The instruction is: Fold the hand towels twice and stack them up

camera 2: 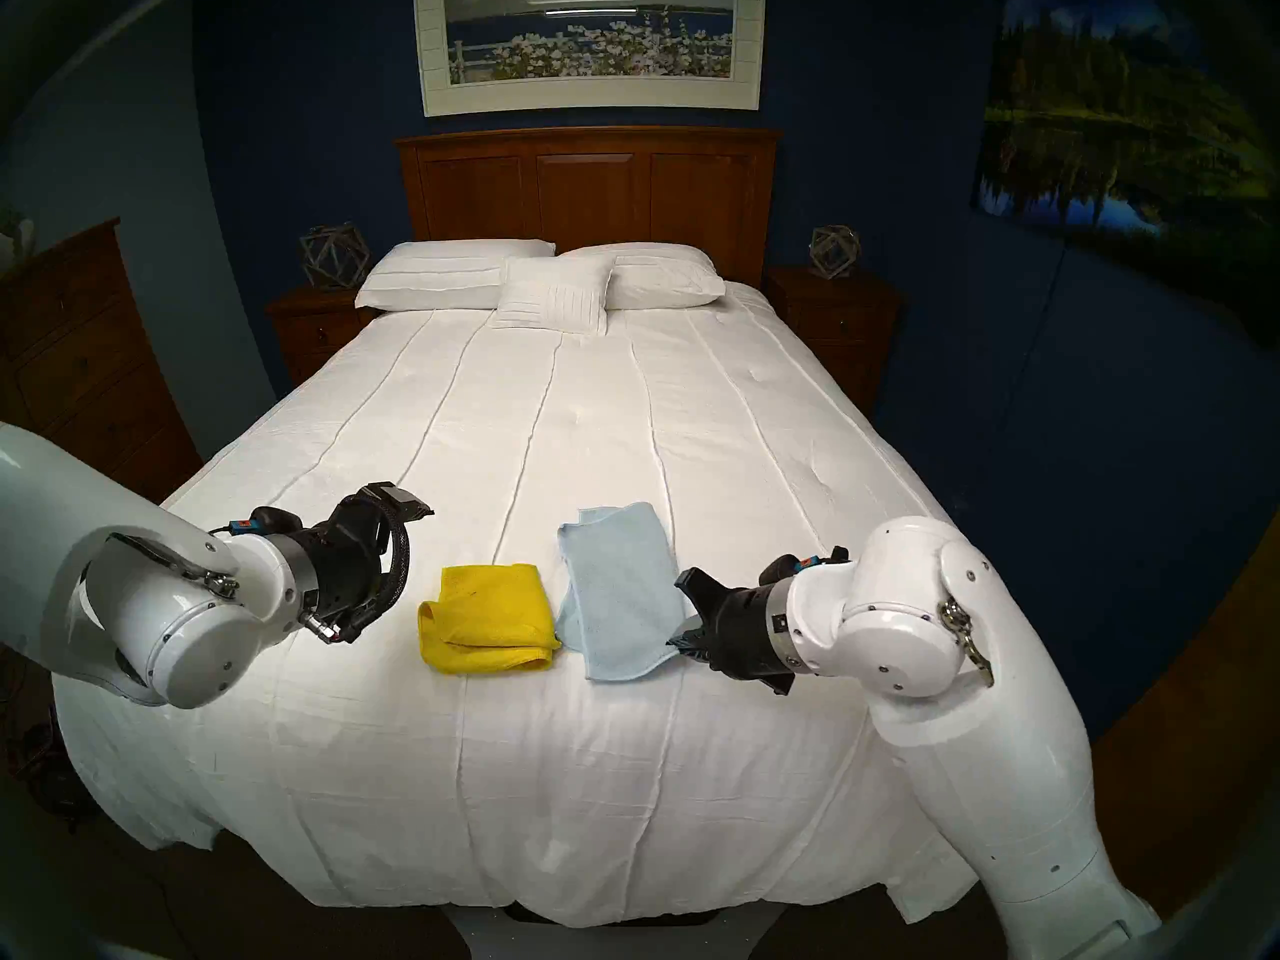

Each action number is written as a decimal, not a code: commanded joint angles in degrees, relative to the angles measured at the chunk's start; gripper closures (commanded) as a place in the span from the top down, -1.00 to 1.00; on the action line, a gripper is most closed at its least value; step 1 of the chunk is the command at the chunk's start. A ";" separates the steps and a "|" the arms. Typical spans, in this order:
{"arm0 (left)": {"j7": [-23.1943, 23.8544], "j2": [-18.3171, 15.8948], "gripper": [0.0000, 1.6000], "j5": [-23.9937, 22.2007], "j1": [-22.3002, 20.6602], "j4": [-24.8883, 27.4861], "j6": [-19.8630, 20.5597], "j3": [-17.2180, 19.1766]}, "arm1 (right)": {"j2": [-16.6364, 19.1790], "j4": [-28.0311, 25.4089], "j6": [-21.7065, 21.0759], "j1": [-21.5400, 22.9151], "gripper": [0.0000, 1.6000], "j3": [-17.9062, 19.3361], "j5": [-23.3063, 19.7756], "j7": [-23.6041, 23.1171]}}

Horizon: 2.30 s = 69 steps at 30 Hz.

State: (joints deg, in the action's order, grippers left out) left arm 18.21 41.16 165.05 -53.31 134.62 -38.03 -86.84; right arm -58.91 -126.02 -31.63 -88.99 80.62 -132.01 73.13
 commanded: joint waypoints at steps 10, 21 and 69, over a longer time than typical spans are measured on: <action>-0.20 0.40 1.00 -0.05 -0.79 0.23 0.26 0.41 | -3.94 3.92 0.10 4.34 -1.00 -1.55 2.09 -3.50; -0.27 0.32 1.00 -0.05 -0.21 -0.58 0.57 0.04 | -8.25 9.58 1.00 10.80 -1.00 -1.36 4.62 -5.63; -2.67 2.27 1.00 -1.37 2.02 -5.20 3.35 3.08 | -22.36 48.82 -1.99 36.60 -1.00 -2.39 15.18 -13.66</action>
State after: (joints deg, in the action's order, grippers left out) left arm 15.46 43.25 163.52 -50.30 129.72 -34.39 -84.08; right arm -79.00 -81.90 -32.99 -58.48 79.37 -117.71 61.62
